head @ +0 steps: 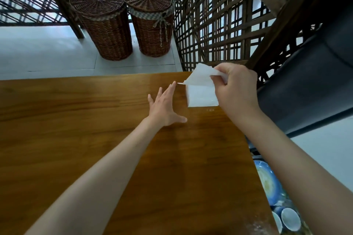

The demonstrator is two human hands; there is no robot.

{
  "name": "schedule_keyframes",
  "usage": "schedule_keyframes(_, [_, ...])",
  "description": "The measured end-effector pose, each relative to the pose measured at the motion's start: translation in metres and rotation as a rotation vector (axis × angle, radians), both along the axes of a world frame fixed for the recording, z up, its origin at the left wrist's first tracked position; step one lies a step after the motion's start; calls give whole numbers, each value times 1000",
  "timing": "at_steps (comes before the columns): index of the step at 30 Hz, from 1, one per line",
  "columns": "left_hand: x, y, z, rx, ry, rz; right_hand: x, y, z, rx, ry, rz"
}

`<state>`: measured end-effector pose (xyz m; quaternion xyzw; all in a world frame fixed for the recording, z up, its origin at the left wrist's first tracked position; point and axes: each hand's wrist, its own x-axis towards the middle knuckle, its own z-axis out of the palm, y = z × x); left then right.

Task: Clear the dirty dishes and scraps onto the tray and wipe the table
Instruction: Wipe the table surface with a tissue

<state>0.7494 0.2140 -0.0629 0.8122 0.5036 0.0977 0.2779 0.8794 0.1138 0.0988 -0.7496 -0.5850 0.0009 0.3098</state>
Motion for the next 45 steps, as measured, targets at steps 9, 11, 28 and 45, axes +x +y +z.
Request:
schedule_keyframes(9, [-102, -111, 22, 109, -20, 107, -48, -65, 18, 34, 15, 25])
schedule_keyframes(11, [-119, -136, 26, 92, -1, 132, -58, -79, 23, 46, 18, 54])
schedule_keyframes(28, [-172, -207, -1, 163, 117, 254, -84, -133, -72, -527, -15, 154])
schedule_keyframes(45, [-187, -155, -22, 229, 347, 99, -110, -98, -155, -502, 2, 73])
